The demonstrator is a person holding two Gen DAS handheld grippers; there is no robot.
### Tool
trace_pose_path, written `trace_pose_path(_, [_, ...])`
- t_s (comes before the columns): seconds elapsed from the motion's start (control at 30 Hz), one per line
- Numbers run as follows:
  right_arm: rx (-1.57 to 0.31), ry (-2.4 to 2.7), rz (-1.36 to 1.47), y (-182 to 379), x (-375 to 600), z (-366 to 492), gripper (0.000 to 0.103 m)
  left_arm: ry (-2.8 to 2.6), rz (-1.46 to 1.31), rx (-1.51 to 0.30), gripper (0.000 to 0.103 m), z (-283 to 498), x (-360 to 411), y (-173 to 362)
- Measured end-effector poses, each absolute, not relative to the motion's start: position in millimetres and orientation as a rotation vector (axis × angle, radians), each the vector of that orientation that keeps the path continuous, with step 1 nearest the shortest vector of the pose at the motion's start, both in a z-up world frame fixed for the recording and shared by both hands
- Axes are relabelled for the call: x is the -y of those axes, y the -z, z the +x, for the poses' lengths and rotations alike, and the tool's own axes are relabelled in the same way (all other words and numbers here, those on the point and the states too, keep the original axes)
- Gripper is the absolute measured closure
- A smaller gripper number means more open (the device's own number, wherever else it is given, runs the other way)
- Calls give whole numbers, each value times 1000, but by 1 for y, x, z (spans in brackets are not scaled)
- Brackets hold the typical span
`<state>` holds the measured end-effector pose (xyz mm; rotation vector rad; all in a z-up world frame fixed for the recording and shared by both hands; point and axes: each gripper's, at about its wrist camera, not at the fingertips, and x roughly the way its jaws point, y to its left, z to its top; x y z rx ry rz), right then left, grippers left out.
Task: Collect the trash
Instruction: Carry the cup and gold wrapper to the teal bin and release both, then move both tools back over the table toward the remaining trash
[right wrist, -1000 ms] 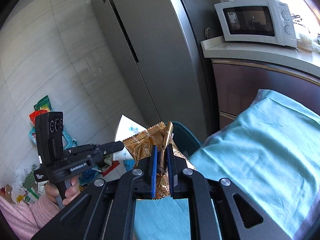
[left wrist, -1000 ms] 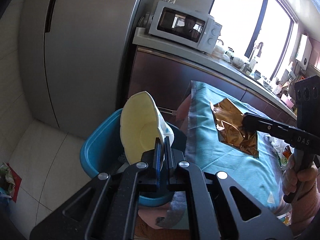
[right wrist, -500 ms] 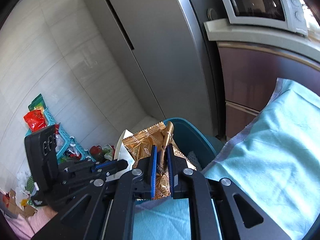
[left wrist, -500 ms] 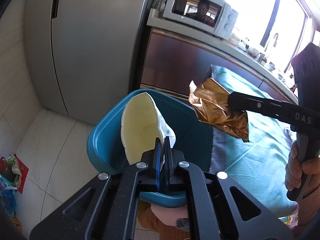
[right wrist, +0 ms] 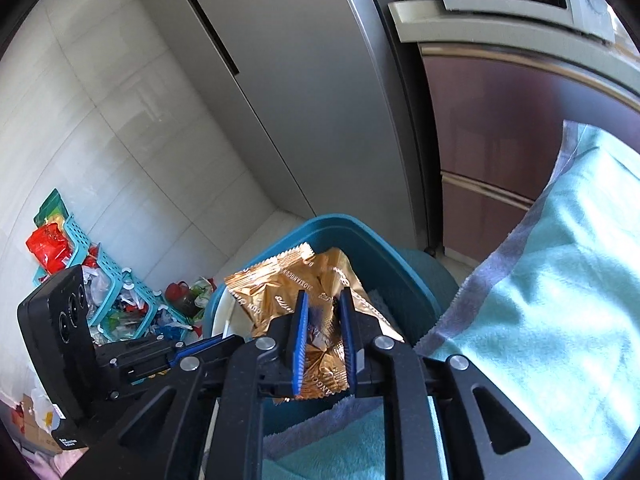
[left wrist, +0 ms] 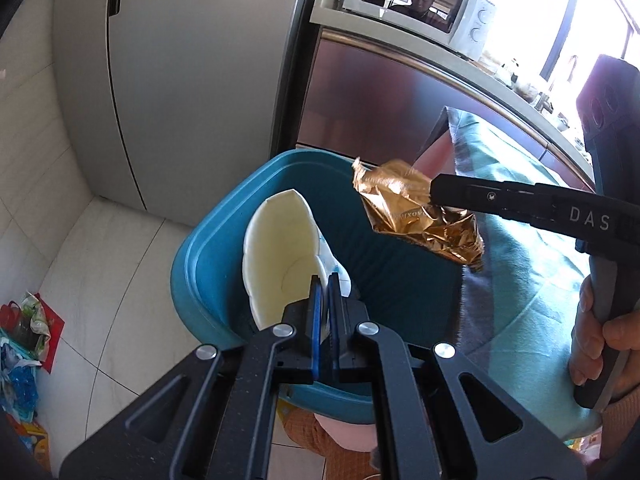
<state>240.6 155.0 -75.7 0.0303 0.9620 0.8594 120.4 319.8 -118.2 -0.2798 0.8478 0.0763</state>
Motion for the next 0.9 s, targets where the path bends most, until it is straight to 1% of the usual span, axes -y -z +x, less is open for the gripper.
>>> trace_pose_path(0.27, [-971,-854,36,79,-151,241,87,-95,-315,-855,97,125,-323,127])
trace_pose_path(0.4, [-966,-858,42,79,-146,236,87,-93,-314,-841,94,121,-324,125])
trace_pose_path(0.57, [-957,-862,44,78,-135,232,86,-68,-313,-796,85,114,-317,114])
trace_pose_path(0.6, [-954,-864,43,77,-133,230,86,-61,-314,-786,81,112,-316,111])
trace_pose_path(0.77, [-923,-870,45,68,-114,217,82,-9,-294,-723,70,102,-300,92])
trace_pose_path(0.9, [-868,-868,41,54,-88,198,80,62,-280,-675,61,94,-282,76])
